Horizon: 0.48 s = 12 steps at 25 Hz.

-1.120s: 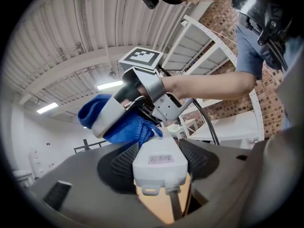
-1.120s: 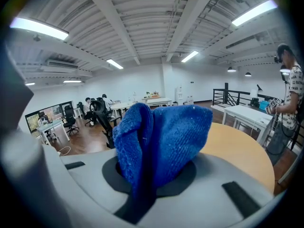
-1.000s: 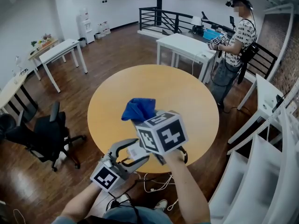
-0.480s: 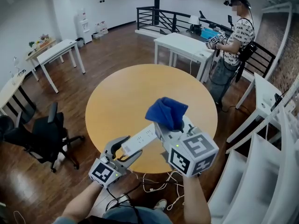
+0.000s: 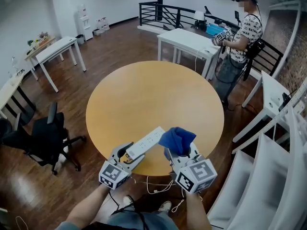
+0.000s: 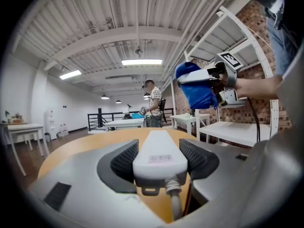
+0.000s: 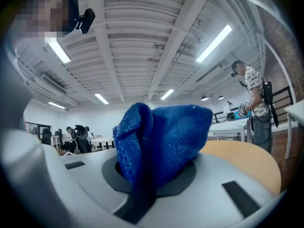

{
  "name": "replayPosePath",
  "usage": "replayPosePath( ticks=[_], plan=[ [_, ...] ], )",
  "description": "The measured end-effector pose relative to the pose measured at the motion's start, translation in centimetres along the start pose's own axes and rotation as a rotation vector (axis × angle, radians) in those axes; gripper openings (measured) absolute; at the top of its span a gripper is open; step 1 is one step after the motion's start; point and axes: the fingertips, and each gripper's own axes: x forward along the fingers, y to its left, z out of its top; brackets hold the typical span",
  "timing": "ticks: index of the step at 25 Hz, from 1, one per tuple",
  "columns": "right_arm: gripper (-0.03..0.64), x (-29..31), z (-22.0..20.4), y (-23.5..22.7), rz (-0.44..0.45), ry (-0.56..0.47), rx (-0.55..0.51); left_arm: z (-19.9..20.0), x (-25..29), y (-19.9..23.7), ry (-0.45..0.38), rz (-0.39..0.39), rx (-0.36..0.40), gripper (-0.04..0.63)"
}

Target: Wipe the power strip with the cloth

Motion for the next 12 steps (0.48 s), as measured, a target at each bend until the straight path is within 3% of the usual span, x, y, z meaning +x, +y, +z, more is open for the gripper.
replayPosePath(
  ticks=[5, 12],
  plan=[
    [0.052, -1.0, -4.0, -1.1, -0.037, 0.044, 0.101, -5.3, 1.7, 0.6, 0.099, 0.006, -0.037, 0.284],
    [0.052, -1.7, -7.7, -0.4, -0.053, 0.086, 0.135, -10.0, 2.3, 1.1, 0.185, 0.033, -0.082, 0.284]
  ],
)
